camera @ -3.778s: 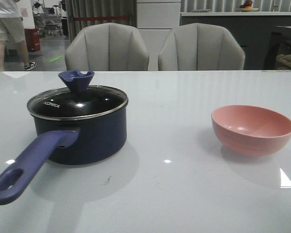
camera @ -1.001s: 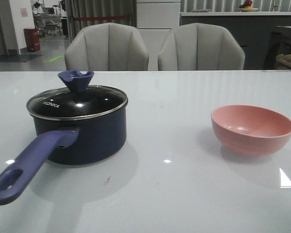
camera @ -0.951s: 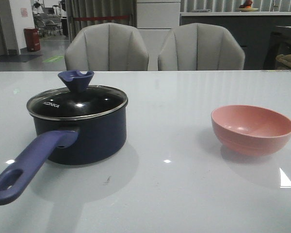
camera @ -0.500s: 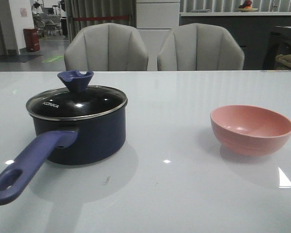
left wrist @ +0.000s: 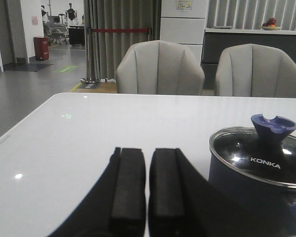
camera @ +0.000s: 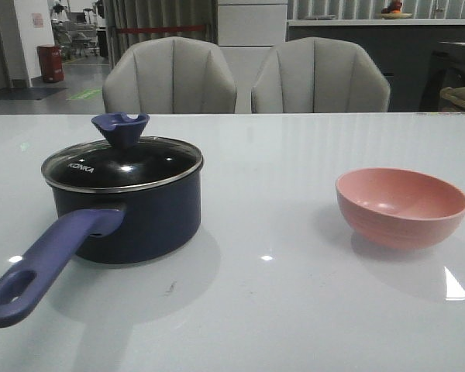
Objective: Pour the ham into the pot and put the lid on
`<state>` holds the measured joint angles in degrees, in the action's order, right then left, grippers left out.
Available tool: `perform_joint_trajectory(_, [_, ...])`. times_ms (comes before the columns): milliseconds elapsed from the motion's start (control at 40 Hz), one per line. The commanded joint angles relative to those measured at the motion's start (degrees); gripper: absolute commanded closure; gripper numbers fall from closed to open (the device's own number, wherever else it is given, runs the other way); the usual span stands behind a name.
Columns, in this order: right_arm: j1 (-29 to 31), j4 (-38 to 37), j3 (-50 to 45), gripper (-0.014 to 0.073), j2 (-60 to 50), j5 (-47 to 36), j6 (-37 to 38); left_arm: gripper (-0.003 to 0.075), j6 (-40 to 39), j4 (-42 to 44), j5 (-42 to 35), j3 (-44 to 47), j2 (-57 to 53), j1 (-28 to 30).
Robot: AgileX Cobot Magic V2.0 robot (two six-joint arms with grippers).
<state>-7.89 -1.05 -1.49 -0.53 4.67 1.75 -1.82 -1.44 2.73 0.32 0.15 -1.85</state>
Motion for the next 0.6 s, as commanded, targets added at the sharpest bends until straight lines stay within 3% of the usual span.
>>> perform_joint_trajectory(0, [0.46, -1.12, 0.22, 0.0425, -1.18, -4.67, 1.65, 0.0601, -0.17, -0.28, -4.68, 1.12, 0.71, -0.03])
perform_joint_trajectory(575, [0.46, -1.12, 0.22, 0.0425, -1.18, -5.0, 1.65, 0.0601, -0.17, -0.28, -4.68, 1.12, 0.71, -0.03])
